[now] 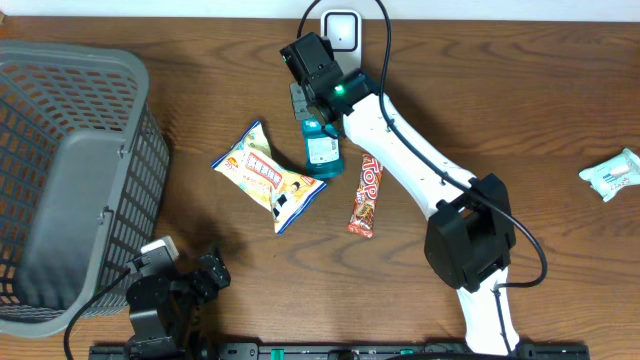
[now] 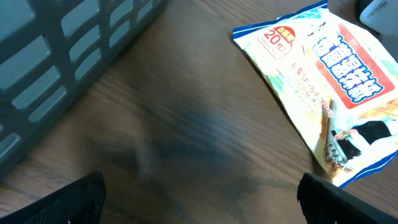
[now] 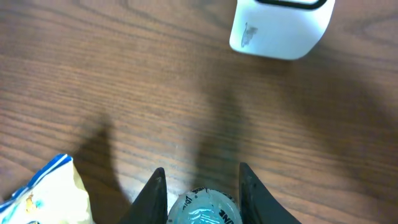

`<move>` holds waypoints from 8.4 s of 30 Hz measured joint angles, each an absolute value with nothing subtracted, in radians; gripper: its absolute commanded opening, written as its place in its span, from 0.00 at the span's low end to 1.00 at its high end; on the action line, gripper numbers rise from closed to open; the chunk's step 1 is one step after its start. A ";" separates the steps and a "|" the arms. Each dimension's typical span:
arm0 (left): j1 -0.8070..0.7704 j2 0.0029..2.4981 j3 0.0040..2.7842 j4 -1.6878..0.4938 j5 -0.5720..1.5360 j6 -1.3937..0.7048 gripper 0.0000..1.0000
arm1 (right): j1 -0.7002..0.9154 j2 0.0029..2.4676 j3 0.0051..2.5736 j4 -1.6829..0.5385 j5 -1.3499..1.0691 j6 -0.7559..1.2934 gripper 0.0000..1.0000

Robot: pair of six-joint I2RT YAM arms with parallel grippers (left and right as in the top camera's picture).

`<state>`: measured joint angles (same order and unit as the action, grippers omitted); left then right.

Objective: Scan the item barcode

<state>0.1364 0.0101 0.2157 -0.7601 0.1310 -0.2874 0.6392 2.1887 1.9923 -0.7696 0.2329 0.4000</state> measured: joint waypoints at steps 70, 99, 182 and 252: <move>0.136 0.010 0.216 -0.760 0.131 -0.287 0.98 | 0.620 1.980 1.994 -0.860 -0.128 -0.283 0.99; 0.136 0.010 0.216 -0.760 0.131 -0.287 0.98 | 0.442 2.188 1.991 -0.768 -0.533 -0.776 0.98; 0.136 0.010 0.216 -0.760 0.131 -0.287 0.98 | 0.314 2.037 1.985 -1.414 -1.012 -0.789 0.01; 0.136 0.010 0.216 -0.760 0.131 -0.287 0.98 | 0.297 2.528 2.315 -0.598 0.958 -0.537 0.09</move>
<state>0.1364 0.0101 0.2157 -0.7601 0.1310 -0.2874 0.2966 2.5282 2.3150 -0.5980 0.9577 -0.5369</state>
